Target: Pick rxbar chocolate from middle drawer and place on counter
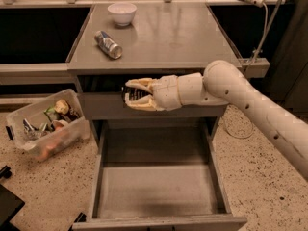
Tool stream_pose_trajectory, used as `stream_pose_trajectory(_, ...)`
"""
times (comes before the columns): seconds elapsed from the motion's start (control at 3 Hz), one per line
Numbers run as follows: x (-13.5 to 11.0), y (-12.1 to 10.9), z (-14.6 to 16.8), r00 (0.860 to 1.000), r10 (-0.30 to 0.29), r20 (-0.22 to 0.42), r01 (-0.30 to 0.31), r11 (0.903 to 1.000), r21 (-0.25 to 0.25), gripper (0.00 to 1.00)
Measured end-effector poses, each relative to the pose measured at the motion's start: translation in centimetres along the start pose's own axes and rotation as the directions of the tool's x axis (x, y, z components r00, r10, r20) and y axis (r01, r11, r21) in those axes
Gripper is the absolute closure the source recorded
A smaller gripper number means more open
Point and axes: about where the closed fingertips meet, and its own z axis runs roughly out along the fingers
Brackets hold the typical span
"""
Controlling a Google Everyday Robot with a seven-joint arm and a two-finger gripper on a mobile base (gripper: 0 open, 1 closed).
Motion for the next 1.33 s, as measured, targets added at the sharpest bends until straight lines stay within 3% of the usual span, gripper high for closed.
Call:
stream_pose_trajectory(0.33, 0.0, 0.0, 0.0, 1.000, 0.000, 0.000, 0.000, 1.0000, 0.000, 1.00)
stream_pose_trajectory(0.67, -1.5, -2.1, -1.2, 1.000, 0.001, -0.016, -0.001, 1.0000, -0.006, 1.00)
stream_pose_trajectory(1.33, -9.8, -10.7, -4.8, 0.995, -0.086, -0.049, 0.085, 0.9962, -0.017, 1.00)
